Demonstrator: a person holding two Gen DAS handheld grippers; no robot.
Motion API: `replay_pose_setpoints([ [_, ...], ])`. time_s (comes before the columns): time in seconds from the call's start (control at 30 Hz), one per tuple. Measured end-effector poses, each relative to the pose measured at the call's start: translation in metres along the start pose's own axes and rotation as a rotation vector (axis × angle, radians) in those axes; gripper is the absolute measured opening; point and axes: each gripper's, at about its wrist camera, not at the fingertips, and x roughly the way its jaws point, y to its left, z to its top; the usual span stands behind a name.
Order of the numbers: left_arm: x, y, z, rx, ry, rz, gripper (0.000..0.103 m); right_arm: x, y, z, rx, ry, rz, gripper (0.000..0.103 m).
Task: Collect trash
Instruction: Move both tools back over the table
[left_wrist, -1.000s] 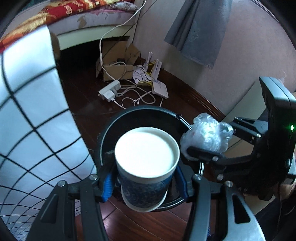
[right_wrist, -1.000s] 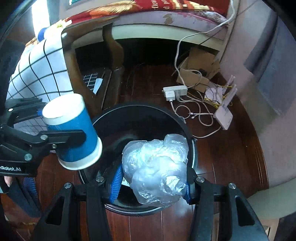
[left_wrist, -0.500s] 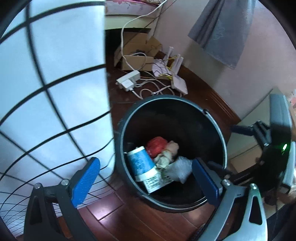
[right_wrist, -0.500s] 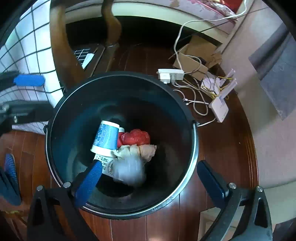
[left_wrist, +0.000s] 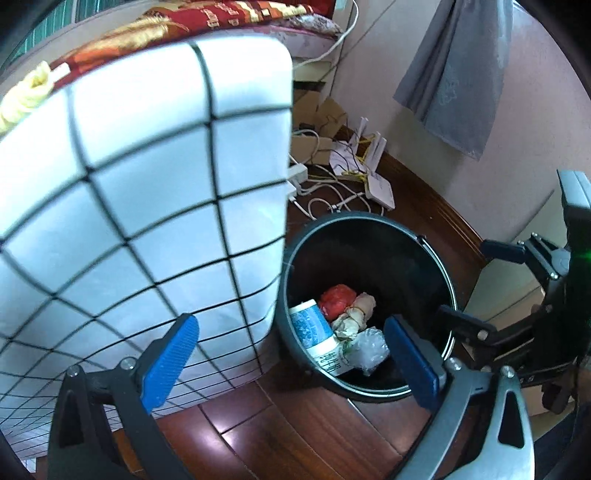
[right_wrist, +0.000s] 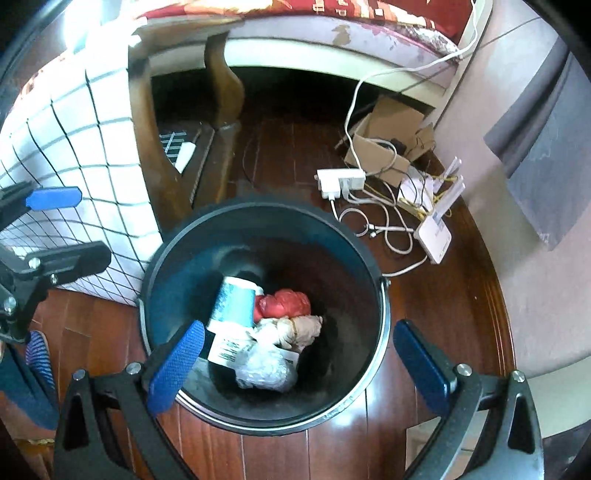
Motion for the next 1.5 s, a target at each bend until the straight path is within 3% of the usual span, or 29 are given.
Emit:
replay_pose_setpoints([
  [0.13,-0.02,0.007,-0.001,0.0,-0.005,0.041,0.101,-0.02,0.005,0.012,0.002,-0.047,0.011,0.103],
  [0.5,-0.095,0.03,0.016,-0.021,-0.187,0.106,0.101,-0.084,0.026,0.052,0.015,-0.222,0.065,0.103],
  [0.8,-0.135,0.085,0.018,-0.093,-0.284,0.208,0.101,-0.113,0.065,0.093,-0.024,-0.377,0.106,0.103],
  [1.13,-0.174,0.186,0.0,-0.259,-0.325,0.333,0.101,-0.119,0.162,0.167,-0.134,-0.423,0.257,0.103],
  [1.3,-0.192,0.234,-0.008,-0.341,-0.353,0.379,0.099,-0.118,0.214,0.206,-0.192,-0.448,0.283,0.103],
  [1.5,-0.188,0.271,-0.003,-0.368,-0.35,0.417,0.096,-0.098,0.232,0.236,-0.198,-0.429,0.28,0.103],
])
